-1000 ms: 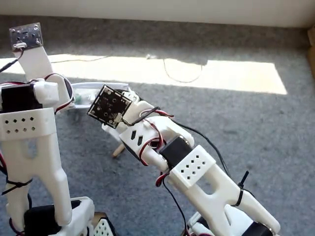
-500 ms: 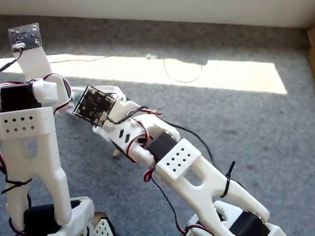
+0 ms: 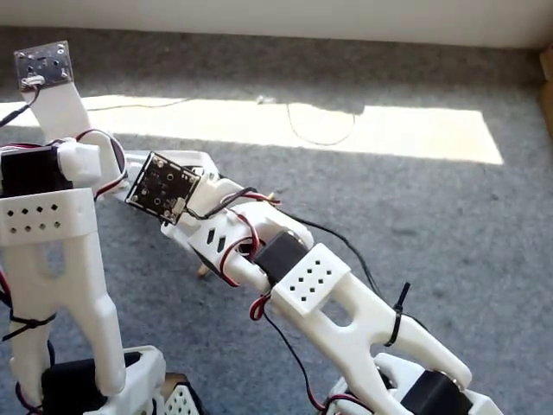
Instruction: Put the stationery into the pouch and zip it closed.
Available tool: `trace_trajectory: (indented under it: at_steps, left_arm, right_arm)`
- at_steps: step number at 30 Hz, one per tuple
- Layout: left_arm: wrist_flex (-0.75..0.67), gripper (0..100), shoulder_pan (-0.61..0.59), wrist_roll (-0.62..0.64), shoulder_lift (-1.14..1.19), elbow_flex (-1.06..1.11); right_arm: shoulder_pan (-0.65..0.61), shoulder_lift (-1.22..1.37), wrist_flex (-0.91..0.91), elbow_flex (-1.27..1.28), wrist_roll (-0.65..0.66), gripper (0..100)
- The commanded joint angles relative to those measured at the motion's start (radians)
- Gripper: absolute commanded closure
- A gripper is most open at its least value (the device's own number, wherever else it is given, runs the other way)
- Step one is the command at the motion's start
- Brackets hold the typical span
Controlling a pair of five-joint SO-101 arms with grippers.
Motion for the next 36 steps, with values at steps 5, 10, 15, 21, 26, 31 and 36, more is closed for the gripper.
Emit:
trace_trajectory:
  at_steps: [5, 10, 15, 21, 26, 31, 36]
  left_arm:
    - [-0.003, 99, -0.036, -0.003, -0.012, -0.024]
    - [-0.005, 99, -0.038, -0.003, -0.016, -0.005]
    - [-0.034, 99, -0.039, -0.003, -0.019, 0.022]
    - [-0.038, 99, -0.039, -0.003, -0.019, 0.027]
    - [-0.038, 99, -0.068, 0.000, -0.019, 0.021]
    - [-0.038, 99, -0.120, 0.000, -0.019, 0.018]
    - [-0.038, 99, -0.143, -0.002, -0.019, 0.018]
  right_arm:
    - [0.007, -0.001, 0.012, -0.039, 0.003, 84.8]
    - [0.007, -0.013, 0.090, -0.048, -0.083, 81.3]
    - [0.015, -0.128, 0.220, -0.122, -0.095, 81.3]
    - [0.124, -0.259, 0.306, -0.203, -0.175, 81.4]
    - [0.223, -0.262, 0.380, -0.308, -0.253, 81.4]
    - [0.242, -0.223, 0.453, -0.397, -0.361, 81.4]
    - [0.288, -0.097, 0.555, -0.484, -0.502, 81.4]
